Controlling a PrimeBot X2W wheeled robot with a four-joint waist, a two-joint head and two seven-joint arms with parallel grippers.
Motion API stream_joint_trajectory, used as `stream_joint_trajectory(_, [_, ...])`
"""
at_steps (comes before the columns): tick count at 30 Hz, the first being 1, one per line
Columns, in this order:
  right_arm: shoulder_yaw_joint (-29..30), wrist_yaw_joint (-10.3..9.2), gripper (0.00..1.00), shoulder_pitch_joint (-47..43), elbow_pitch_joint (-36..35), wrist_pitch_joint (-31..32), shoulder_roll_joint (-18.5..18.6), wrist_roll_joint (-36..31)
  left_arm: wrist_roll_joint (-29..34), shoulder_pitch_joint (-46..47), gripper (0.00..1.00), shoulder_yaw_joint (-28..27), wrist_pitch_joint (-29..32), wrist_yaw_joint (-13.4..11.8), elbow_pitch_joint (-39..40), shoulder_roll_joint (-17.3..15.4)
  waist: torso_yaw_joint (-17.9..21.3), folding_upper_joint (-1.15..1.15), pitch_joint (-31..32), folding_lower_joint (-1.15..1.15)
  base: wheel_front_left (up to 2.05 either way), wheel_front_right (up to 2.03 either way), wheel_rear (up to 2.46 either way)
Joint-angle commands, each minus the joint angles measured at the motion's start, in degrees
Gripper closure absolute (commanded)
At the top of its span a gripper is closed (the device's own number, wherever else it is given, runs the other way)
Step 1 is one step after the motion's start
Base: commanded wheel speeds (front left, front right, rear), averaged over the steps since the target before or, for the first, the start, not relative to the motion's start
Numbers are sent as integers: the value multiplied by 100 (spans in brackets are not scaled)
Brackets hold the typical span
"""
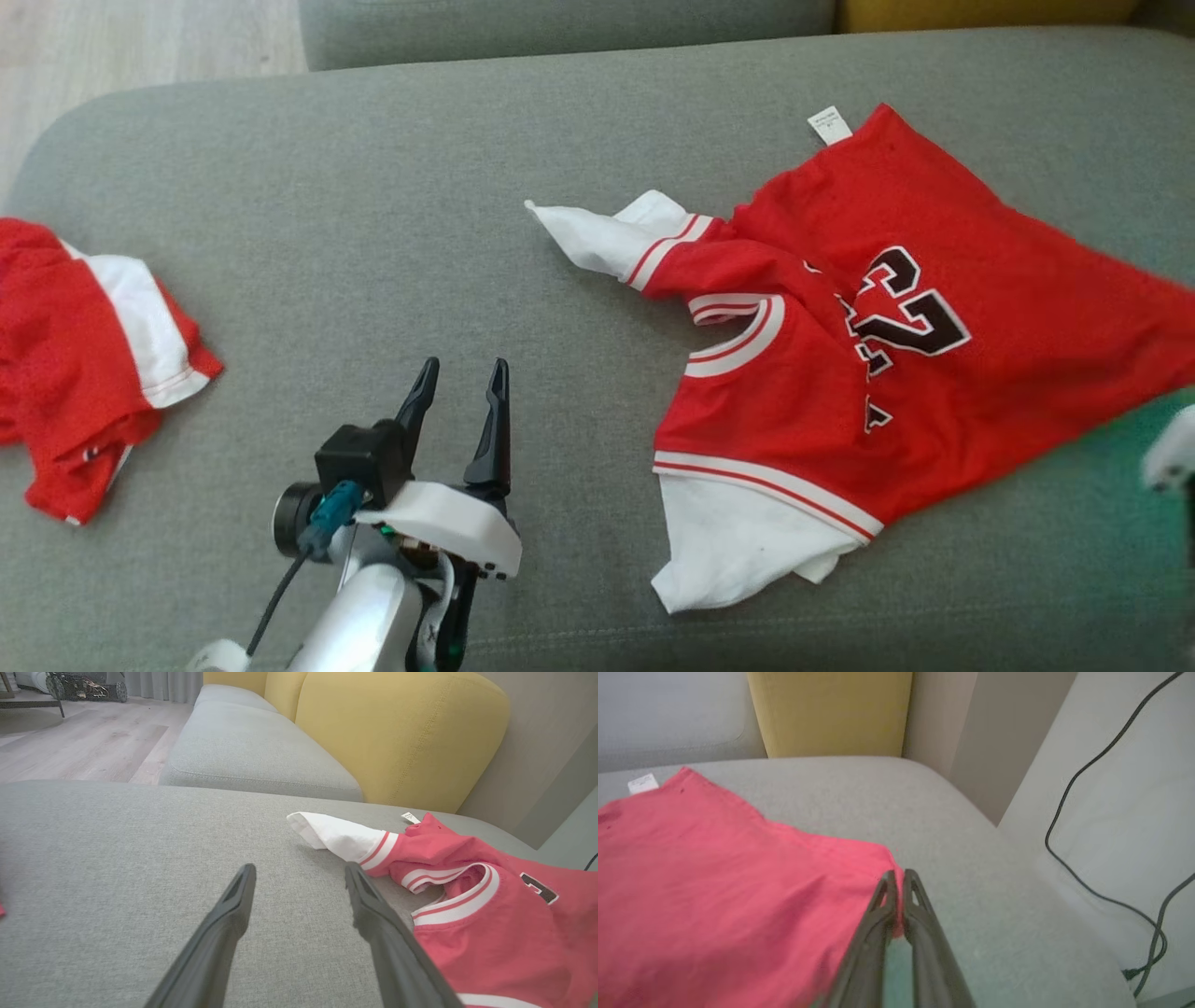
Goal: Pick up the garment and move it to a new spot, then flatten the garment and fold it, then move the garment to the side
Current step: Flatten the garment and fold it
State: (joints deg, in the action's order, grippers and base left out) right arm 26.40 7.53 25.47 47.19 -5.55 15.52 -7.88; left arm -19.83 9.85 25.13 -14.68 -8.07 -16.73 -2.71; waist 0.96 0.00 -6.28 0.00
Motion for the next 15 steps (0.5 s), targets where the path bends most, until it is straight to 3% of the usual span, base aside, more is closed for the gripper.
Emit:
stream_joint_trajectory(1, [-61, -4, 0, 49, -298, -15, -82, -146, -11, 183, 0, -166, -32, -17, 177, -17, 36, 0, -32, 0, 0, 0, 0])
stream_joint_trajectory(7, [-36, -4, 0, -97, -1047, -576, -905, -261, 13, 209, 0, -196, -32, -4, 139, -17, 176, 0, -36, 0, 0, 0, 0])
stream_joint_trajectory(11, [-575, -4, 0, -370, -1517, -840, -1200, 266, 5, 249, 0, -216, -32, 28, 126, -17, 308, 0, -38, 0, 0, 0, 0])
stream_joint_trajectory(15, [-1371, -4, 0, -712, -1893, -907, -1257, 798, -162, 395, 0, -235, -32, 112, 34, -17, 509, 0, -108, 0, 0, 0, 0])
